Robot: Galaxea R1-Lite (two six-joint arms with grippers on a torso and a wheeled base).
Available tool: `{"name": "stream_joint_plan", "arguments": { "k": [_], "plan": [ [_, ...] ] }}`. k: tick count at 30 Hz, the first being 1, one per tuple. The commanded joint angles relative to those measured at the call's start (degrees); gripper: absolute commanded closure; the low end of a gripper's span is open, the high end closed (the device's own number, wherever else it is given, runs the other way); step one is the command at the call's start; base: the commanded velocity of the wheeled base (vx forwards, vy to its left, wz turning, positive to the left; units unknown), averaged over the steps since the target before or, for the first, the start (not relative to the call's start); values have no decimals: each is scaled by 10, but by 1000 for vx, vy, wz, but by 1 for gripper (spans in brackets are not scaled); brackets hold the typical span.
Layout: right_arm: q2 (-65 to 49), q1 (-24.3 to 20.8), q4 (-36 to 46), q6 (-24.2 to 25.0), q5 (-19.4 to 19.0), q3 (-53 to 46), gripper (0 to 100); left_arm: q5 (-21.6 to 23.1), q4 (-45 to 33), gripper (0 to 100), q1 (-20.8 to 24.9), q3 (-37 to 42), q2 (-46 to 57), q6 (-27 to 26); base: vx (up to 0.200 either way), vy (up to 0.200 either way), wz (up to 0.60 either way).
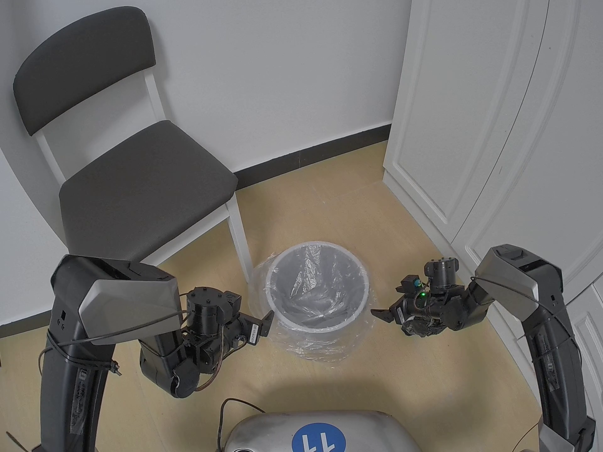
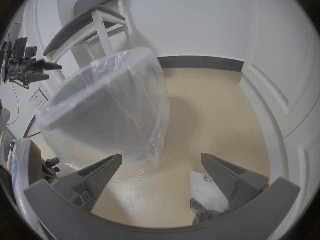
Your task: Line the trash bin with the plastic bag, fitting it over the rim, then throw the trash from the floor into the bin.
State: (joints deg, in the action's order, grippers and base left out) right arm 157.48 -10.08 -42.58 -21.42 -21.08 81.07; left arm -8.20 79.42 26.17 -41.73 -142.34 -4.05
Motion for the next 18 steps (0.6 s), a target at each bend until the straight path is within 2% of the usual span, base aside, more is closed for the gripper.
{"name": "stream_joint_plan", "arguments": {
  "k": [1, 5, 8, 13, 14, 15, 18],
  "plan": [
    [-117, 2, -109, 30, 34, -151, 0, 0, -1, 0, 11, 36, 49, -1, 0, 0, 0],
    [-156, -5, -206, 68, 52, -241, 0, 1, -1, 0, 13, 64, 76, -10, 0, 0, 0],
    [-177, -8, -243, 86, 65, -288, 0, 1, -1, 0, 15, 77, 89, -11, 0, 0, 0],
    [-205, -35, -317, 177, 173, -358, 0, 3, -1, 0, 16, 94, 121, -11, 0, 0, 0],
    [-205, -35, -317, 177, 173, -358, 0, 3, -1, 0, 16, 94, 121, -11, 0, 0, 0],
    [-208, -44, -336, 212, 213, -371, 0, 3, 0, 0, 17, 98, 131, -10, 0, 0, 0],
    [-219, -58, -350, 241, 282, -391, 0, 4, 0, 0, 20, 104, 145, -9, 0, 0, 0]
  ]
}}
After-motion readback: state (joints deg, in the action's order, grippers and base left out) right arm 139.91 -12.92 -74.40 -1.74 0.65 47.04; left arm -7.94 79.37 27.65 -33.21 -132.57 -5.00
